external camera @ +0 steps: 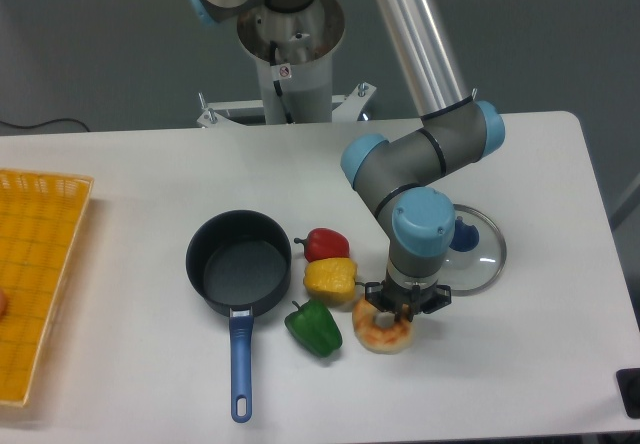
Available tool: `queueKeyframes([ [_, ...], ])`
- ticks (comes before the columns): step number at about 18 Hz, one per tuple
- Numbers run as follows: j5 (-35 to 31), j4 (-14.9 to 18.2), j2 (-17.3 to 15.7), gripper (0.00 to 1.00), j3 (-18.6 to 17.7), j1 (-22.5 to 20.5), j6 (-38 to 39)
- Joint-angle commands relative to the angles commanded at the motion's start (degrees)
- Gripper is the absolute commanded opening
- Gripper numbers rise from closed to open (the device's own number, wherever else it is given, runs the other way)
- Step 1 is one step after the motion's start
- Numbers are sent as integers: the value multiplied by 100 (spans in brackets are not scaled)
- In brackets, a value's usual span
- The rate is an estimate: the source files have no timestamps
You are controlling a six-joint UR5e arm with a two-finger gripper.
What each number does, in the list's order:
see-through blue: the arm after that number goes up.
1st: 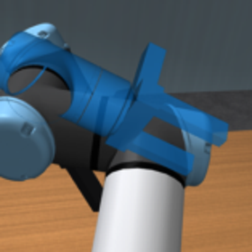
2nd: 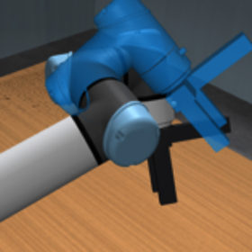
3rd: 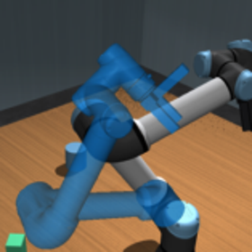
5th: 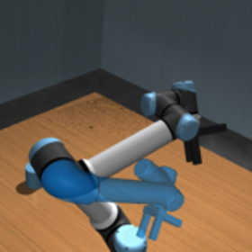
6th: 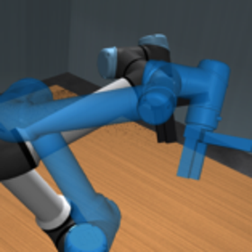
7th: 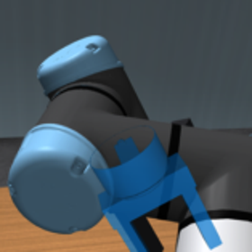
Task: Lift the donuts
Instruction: 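Lower the gripper fingers into the donut hole and close on the ring, then lift the gripped donut up off the table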
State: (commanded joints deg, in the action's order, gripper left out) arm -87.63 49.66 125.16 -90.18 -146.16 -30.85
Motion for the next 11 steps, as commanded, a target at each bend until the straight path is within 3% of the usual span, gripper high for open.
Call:
queueKeyframes([
  [11,132,114,-404,21,0,0,-9],
])
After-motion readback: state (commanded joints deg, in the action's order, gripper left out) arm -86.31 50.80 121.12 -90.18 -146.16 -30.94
